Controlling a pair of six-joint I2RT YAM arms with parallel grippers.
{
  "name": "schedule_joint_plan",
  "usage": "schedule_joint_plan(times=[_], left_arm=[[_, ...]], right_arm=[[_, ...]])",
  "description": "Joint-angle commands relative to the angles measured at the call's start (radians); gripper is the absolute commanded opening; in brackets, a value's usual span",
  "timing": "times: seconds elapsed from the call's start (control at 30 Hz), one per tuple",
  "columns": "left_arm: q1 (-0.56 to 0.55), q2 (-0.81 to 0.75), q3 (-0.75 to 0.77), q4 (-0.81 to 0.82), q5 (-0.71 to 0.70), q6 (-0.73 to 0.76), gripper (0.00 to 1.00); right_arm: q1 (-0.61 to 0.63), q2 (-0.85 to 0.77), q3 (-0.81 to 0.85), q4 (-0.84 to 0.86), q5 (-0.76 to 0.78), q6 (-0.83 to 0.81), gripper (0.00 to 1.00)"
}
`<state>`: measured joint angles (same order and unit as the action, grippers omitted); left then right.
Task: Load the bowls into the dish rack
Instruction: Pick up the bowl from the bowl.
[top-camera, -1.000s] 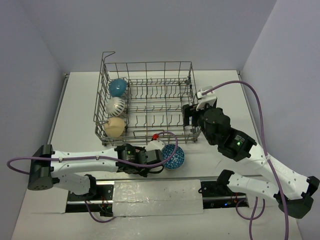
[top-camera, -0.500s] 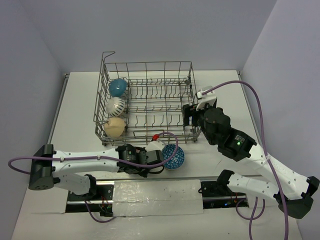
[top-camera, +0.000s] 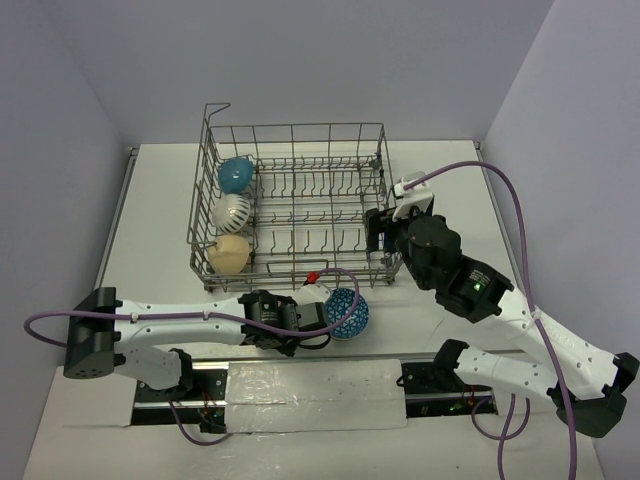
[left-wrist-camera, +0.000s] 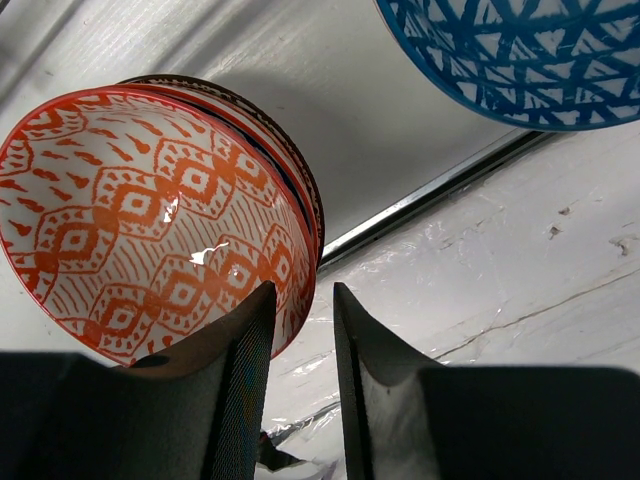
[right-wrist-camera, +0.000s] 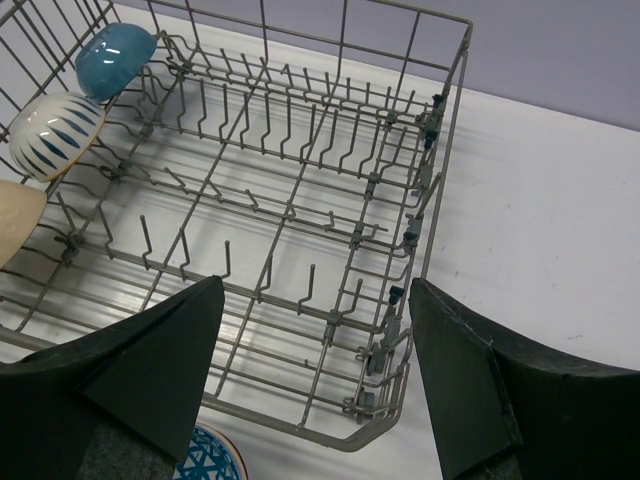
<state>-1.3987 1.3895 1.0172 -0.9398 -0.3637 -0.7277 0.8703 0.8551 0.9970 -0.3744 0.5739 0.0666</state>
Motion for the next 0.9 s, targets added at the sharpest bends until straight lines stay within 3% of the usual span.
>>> schedule_joint_plan(times=[0.0,0.37,0.87], left_arm=[[-0.008,0.003,0.004,0.007,-0.017,-0.018,0.35],[-0.008,-0.004,0.006,-0.031,-0.052,-0.05,0.25],[-0.008,0.025,0.061,-0.122,-0.15,-0.119,0.24]], right_arm=[[-0.007,-0.005,0.012,0.026,0.001,0.013,0.82],[-0.008,-0.01,0.011,0.029,-0.003,0.013,0.82],[-0.008,-0.014,0.009,0.031,-0.005,0.013,0.82]])
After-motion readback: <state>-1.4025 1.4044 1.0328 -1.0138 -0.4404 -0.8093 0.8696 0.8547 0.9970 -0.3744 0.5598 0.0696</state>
